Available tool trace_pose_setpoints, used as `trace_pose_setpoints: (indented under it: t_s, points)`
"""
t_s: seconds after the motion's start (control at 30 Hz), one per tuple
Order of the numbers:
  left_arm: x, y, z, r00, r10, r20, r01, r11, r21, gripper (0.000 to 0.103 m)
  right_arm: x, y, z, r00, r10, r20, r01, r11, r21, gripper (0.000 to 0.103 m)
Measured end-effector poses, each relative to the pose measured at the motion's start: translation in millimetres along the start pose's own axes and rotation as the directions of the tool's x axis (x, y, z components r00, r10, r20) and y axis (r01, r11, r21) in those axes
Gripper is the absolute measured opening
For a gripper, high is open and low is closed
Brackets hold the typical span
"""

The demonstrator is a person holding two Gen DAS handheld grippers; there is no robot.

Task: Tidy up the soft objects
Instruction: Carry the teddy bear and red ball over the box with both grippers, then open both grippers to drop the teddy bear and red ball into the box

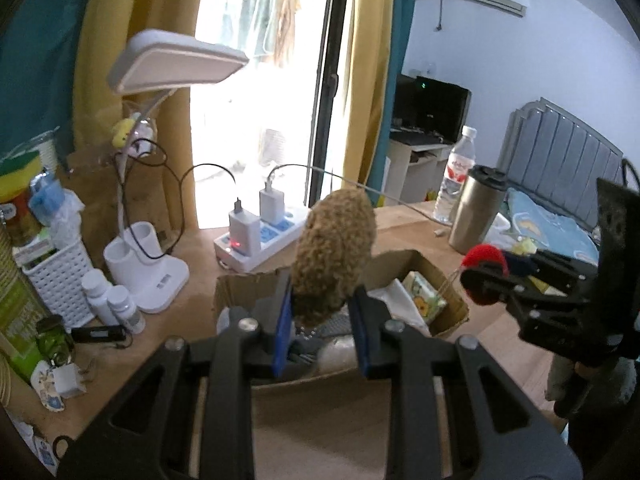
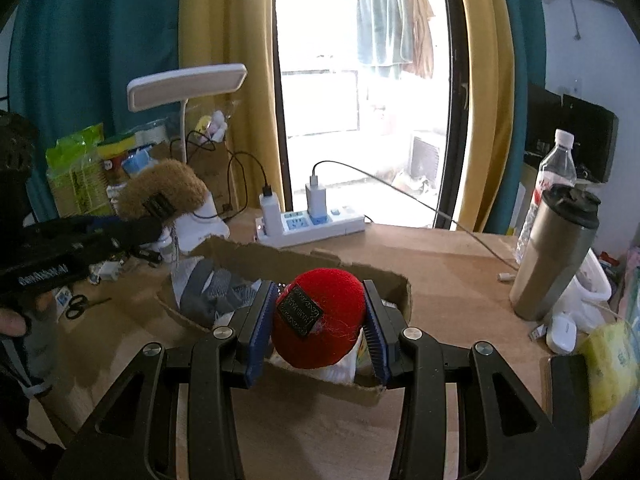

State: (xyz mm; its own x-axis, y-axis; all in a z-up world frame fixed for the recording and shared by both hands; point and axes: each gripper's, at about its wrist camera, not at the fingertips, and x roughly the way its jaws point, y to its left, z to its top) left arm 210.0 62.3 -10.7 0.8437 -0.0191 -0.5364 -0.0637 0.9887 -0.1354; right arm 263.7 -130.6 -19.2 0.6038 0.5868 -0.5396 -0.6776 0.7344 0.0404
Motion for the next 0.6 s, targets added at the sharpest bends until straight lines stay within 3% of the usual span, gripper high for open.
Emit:
trace_pose_setpoints:
  t_s: [0.33,0.6]
  points:
    - [52,1,2,0.996,-0.075,-0.05,0.075,0.997,-0.009,0.028,15,-10,13,0.999,-0.048,-0.012,0.049,0.999,0.014,0.045]
    - [79,18,-6,0.992,-0.085,-0.097,0.08,0.995,-0.051,0.028,44,-17,8,0.995,-0.075,-0.072,0.077,0.997,0.024,0.045]
